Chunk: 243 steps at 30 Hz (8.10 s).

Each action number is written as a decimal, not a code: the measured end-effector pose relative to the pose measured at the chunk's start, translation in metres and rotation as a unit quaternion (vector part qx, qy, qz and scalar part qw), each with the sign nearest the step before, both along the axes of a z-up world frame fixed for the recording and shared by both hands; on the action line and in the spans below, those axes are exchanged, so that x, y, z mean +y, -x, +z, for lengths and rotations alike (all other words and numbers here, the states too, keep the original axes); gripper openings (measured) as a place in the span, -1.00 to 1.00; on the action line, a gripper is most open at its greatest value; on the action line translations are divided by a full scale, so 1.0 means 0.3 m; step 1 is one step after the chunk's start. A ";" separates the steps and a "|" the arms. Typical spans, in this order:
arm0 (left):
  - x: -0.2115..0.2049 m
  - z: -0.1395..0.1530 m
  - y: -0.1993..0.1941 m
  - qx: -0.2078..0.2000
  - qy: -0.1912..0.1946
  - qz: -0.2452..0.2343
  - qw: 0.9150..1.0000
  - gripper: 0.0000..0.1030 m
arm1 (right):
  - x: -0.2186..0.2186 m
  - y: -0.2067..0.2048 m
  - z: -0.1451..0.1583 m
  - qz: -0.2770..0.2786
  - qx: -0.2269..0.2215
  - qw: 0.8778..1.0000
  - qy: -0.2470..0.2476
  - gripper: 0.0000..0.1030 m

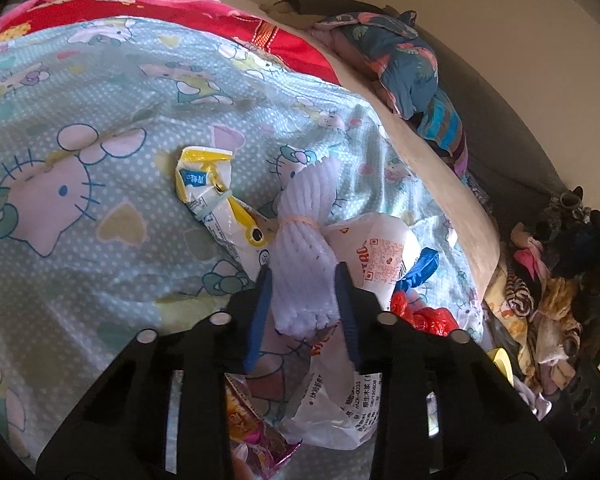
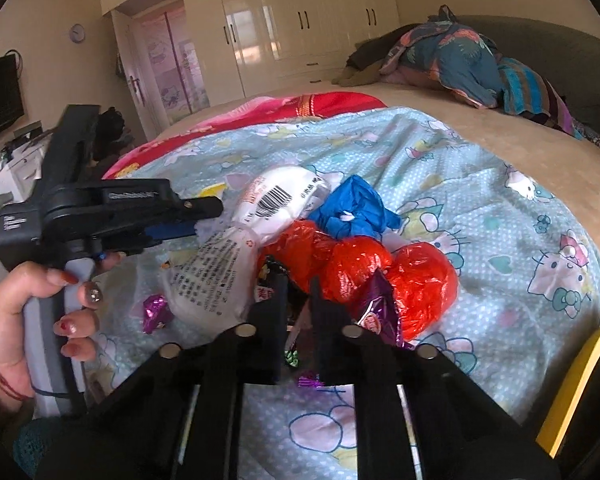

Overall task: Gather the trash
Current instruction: 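Grasp the white knitted item with the left tool while the right tool grasps a small wrapper, then carry both items to the yellow bin and open both tools over it, then move both tools back from the bin to the trash pile, then grasp the white printed plastic bag with the left tool while the right tool grasps the purple wrapper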

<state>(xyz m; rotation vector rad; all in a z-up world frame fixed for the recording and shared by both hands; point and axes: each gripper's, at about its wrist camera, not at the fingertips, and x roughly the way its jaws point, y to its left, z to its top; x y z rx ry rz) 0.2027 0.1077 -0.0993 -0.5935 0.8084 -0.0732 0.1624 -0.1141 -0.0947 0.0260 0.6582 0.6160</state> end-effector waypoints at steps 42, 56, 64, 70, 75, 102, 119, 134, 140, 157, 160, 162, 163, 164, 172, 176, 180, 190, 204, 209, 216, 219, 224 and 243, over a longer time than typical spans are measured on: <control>-0.102 0.355 0.255 -0.211 -0.061 0.002 0.976 -0.84 | -0.193 0.174 0.230 -0.021 -0.070 0.992 -0.105 -0.91; -0.229 0.374 0.273 -0.218 -0.061 -0.057 0.972 -0.84 | -0.365 0.175 0.253 -0.093 -0.084 0.986 -0.112 -0.91; -0.297 0.382 0.283 -0.219 -0.060 -0.087 0.970 -0.84 | -0.470 0.174 0.261 -0.135 -0.086 0.980 -0.116 -0.91; -0.354 0.386 0.297 -0.222 -0.064 -0.109 0.967 -0.84 | -0.531 0.176 0.256 -0.164 -0.084 0.976 -0.117 -0.90; -0.398 0.387 0.308 -0.224 -0.068 -0.128 0.964 -0.84 | -0.569 0.188 0.251 -0.180 -0.084 0.973 -0.115 -0.90; -0.686 0.339 0.359 -0.209 -0.083 -0.241 0.944 -0.84 | -0.867 0.205 0.144 -0.323 -0.039 0.941 -0.089 -0.91; -0.958 0.165 0.369 -0.141 -0.107 -0.340 0.924 -0.83 | -1.039 0.196 -0.008 -0.395 0.027 0.913 -0.096 -0.91; -1.105 0.021 0.325 -0.089 -0.154 -0.387 0.905 -0.79 | -1.099 0.173 -0.121 -0.417 0.099 0.897 -0.106 -0.90; -1.068 0.039 0.309 -0.099 -0.149 -0.356 0.917 0.35 | -1.099 0.179 -0.103 -0.429 0.100 0.891 -0.114 -0.18; -0.774 0.241 0.309 -0.180 -0.168 -0.188 0.951 0.80 | -0.801 0.186 0.127 -0.314 0.005 0.945 -0.087 0.11; -0.729 0.264 0.305 -0.186 -0.170 -0.167 0.953 0.80 | -0.745 0.190 0.155 -0.290 -0.007 0.953 -0.084 0.14; -0.709 0.270 0.302 -0.187 -0.171 -0.157 0.955 0.80 | -0.710 0.196 0.172 -0.276 -0.016 0.958 -0.082 0.17; -0.692 0.275 0.301 -0.188 -0.171 -0.149 0.956 0.80 | -0.699 0.198 0.177 -0.270 -0.018 0.959 -0.083 0.18; -0.681 0.278 0.298 -0.189 -0.170 -0.144 0.956 0.80 | -0.684 0.206 0.182 -0.265 -0.022 0.960 -0.084 0.19; -0.577 0.310 0.278 -0.195 -0.174 -0.092 0.961 0.80 | -0.586 0.211 0.204 -0.225 -0.034 0.971 -0.074 0.24; -0.514 0.319 0.268 -0.191 -0.160 -0.067 0.966 0.80 | -0.542 0.212 0.202 -0.210 -0.037 0.975 -0.069 0.24; -0.444 0.331 0.262 -0.191 -0.149 -0.040 0.969 0.80 | -0.488 0.215 0.197 -0.189 -0.038 0.979 -0.063 0.25; -0.276 0.325 0.227 -0.156 -0.146 0.005 0.977 0.80 | -0.318 0.194 0.163 -0.129 -0.034 0.990 -0.038 0.25; -0.122 0.243 0.184 -0.089 -0.146 0.010 0.985 0.80 | -0.211 0.135 0.074 -0.109 -0.002 0.994 -0.020 0.25; -0.126 0.190 0.140 -0.050 -0.129 -0.021 0.990 0.80 | -0.189 0.106 0.033 -0.109 0.011 0.994 -0.010 0.25; -0.137 0.112 0.066 0.018 -0.117 -0.048 0.992 0.80 | -0.150 0.032 -0.039 -0.117 0.060 0.991 -0.014 0.25; -0.144 0.085 0.046 0.041 -0.114 -0.060 0.991 0.80 | -0.127 0.004 -0.066 -0.115 0.081 0.990 -0.021 0.25; -0.151 0.046 0.022 0.079 -0.121 -0.066 0.987 0.65 | -0.100 -0.040 -0.109 -0.120 0.115 0.986 -0.025 0.16; -0.133 0.040 0.042 0.062 -0.063 -0.085 0.992 -0.60 | -0.132 -0.014 -0.109 -0.099 0.130 0.984 -0.067 -0.33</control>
